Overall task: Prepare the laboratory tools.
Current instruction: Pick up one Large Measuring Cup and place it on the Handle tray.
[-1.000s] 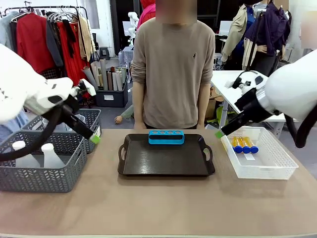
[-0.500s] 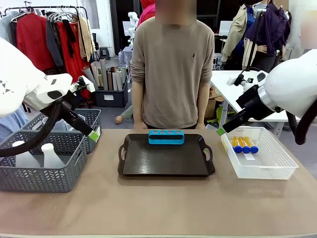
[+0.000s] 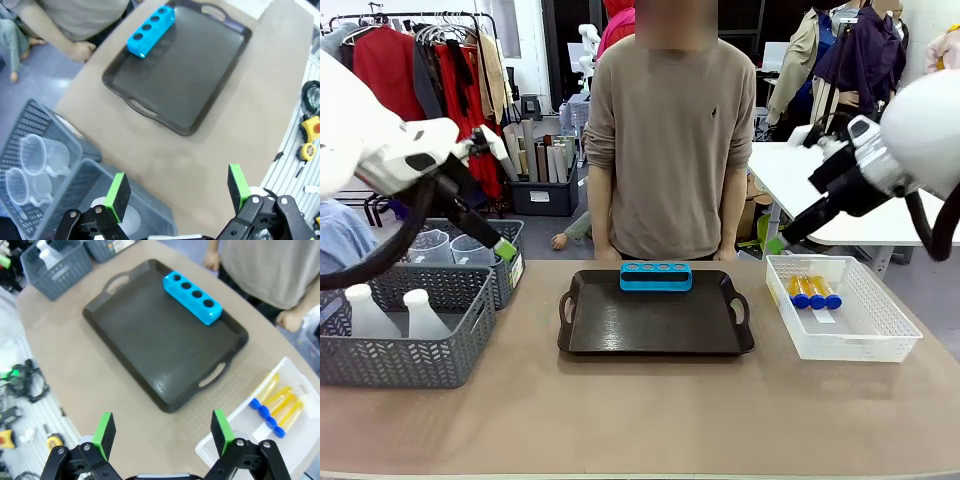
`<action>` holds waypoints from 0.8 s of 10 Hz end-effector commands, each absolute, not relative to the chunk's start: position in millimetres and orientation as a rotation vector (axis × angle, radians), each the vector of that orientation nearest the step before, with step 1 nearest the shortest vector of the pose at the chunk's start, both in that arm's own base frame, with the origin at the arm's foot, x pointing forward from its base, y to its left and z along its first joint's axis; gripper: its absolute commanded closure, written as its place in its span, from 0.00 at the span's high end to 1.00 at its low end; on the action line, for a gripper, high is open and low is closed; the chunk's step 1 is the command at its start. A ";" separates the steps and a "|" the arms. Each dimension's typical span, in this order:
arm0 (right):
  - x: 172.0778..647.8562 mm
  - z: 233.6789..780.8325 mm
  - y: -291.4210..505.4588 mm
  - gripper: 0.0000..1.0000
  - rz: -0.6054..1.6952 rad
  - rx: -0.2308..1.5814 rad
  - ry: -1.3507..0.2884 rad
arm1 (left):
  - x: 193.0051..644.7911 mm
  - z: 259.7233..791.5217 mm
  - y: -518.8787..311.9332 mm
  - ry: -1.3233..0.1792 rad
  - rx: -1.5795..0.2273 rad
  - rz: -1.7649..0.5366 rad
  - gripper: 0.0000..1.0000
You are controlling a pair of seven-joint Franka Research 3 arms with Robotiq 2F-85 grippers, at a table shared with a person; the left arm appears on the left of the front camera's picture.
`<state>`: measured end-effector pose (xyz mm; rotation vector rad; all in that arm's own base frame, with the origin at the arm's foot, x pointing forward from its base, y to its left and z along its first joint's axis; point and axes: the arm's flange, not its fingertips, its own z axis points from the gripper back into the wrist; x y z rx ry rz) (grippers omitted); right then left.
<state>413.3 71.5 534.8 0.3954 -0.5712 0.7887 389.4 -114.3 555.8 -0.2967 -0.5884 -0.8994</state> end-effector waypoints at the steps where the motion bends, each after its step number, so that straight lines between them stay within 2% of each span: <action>1: 435.1 554.7 46.0 1.00 0.842 0.481 -0.570 | 402.5 580.6 -95.6 -0.633 -0.323 -0.955 1.00; 4: 446.1 605.1 5.9 1.00 0.879 0.549 -0.632 | 409.6 629.4 -67.4 -0.728 -0.269 -0.973 1.00; 8: 452.3 646.0 -29.9 1.00 0.834 0.590 -0.768 | 413.3 658.3 -41.9 -0.798 -0.223 -0.947 1.00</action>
